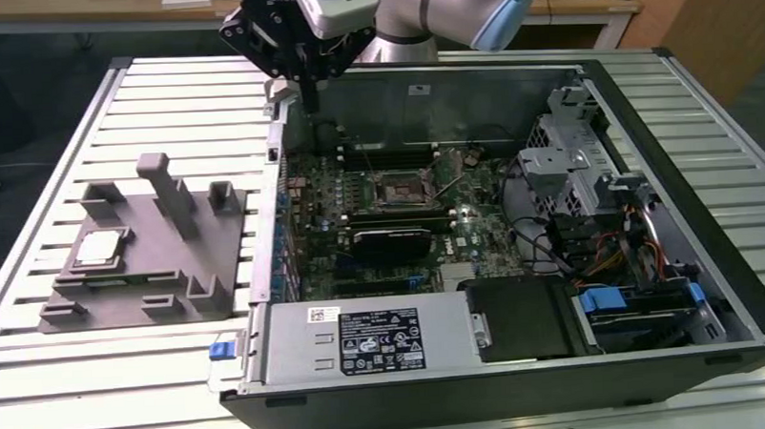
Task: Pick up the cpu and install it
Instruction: 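Reach for the cpu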
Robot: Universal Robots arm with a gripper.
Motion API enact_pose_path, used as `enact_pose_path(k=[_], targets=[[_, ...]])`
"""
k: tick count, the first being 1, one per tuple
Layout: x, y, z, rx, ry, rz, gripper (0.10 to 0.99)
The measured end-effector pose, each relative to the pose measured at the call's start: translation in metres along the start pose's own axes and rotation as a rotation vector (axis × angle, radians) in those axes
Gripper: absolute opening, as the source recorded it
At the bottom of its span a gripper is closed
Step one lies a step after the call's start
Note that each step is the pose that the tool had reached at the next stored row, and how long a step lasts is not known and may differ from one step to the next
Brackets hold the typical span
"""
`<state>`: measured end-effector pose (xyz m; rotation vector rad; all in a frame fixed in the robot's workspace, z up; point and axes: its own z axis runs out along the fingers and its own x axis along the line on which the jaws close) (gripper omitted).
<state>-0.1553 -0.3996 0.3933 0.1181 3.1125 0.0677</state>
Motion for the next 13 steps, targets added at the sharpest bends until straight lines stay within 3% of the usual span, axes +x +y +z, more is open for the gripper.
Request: enact_pose_path(k=[13], targets=[[0.0127,-0.0016,-0.0002,0.0,0.0,0.0,0.106]])
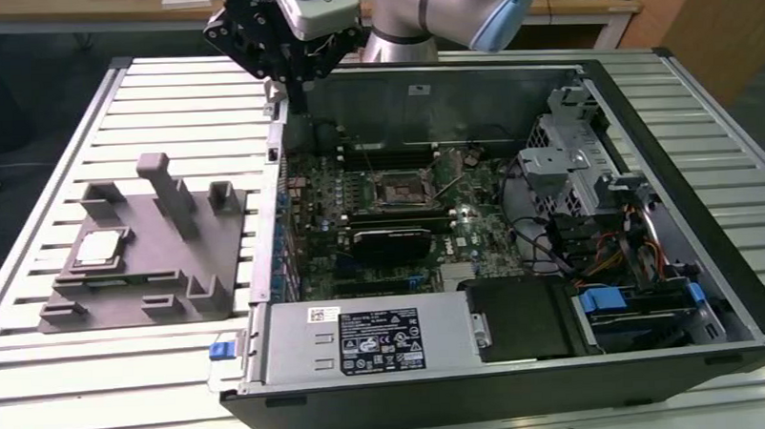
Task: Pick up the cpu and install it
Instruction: 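Reach for the cpu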
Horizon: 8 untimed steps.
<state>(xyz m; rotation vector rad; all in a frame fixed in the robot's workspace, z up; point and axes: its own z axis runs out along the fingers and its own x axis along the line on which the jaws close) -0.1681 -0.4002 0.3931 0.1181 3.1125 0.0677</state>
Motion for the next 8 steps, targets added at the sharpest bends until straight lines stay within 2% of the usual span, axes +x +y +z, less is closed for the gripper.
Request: enact_pose_path(k=[8], targets=[[0.0113,-0.001,0.0,0.0,0.0,0.0,0.106]])
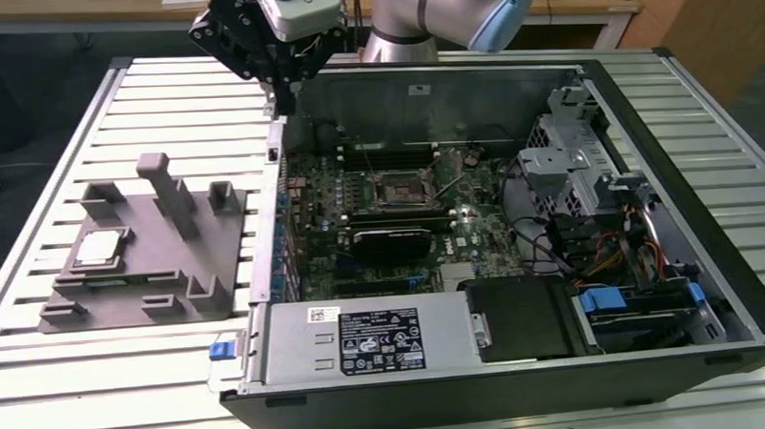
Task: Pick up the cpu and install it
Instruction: 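Reach for the cpu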
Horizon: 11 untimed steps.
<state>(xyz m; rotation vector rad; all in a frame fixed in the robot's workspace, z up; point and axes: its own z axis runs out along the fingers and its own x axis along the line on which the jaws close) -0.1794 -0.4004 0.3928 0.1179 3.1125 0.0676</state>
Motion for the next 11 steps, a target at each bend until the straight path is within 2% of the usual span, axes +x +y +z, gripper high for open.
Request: enact_pose_path(k=[11], targets=[[0.0115,-0.0011,-0.0001,0.0,0.0,0.0,0.106]])
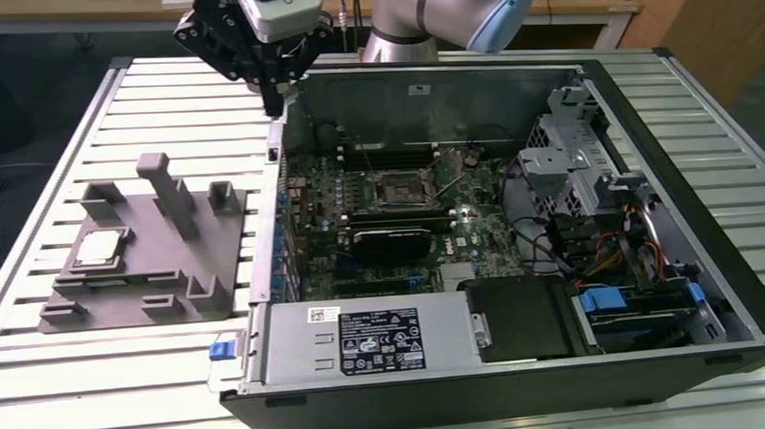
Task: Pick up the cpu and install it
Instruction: 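Reach for the cpu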
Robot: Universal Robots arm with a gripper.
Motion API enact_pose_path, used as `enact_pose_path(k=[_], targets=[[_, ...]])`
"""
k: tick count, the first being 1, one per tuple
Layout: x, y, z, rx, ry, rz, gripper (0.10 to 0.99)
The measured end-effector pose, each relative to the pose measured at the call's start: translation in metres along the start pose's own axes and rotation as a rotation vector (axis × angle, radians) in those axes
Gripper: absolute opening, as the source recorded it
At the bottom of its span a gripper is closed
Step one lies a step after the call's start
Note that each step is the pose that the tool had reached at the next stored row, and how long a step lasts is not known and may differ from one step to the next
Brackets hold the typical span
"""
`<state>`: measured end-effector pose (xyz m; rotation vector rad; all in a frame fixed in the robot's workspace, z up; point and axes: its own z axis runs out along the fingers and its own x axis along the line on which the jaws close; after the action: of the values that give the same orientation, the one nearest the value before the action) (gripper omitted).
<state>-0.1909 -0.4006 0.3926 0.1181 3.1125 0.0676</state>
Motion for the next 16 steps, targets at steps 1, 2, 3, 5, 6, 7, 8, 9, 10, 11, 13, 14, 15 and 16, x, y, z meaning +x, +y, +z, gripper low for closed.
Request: enact_pose_path(k=[1,2,3,5,6,7,8,9,10,11,13,14,15,16], targets=[[0.0012,-0.0001,0.0,0.0,-0.0001,0.0,0.106],[0.0027,-0.0002,0.0,0.0,-0.0001,0.0,0.106],[0.0041,-0.0003,0.0,0.0,-0.0001,0.0,0.106],[0.0068,-0.0005,-0.0001,0.0,0.0,0.0,0.106],[0.0083,-0.0006,-0.0001,0.0,0.0,0.0,0.106],[0.0095,-0.0007,-0.0002,0.0,0.0,0.0,0.106],[0.0107,-0.0008,-0.0002,0.0,0.0,0.0,0.106],[0.0118,-0.0009,-0.0002,0.0,0.0,0.0,0.106],[0.0129,-0.001,-0.0003,0.0,0.0,0.0,0.106],[0.0137,-0.0011,-0.0002,0.0,0.0,0.0,0.106],[0.0152,-0.0012,-0.0003,0.0,0.0,0.0,0.106],[0.016,-0.0013,-0.0003,0.0,0.0,0.0,0.106],[0.0169,-0.0013,-0.0003,0.0,0.0,0.0,0.106],[0.0177,-0.0014,-0.0003,0.0,0.0,0.0,0.106]])
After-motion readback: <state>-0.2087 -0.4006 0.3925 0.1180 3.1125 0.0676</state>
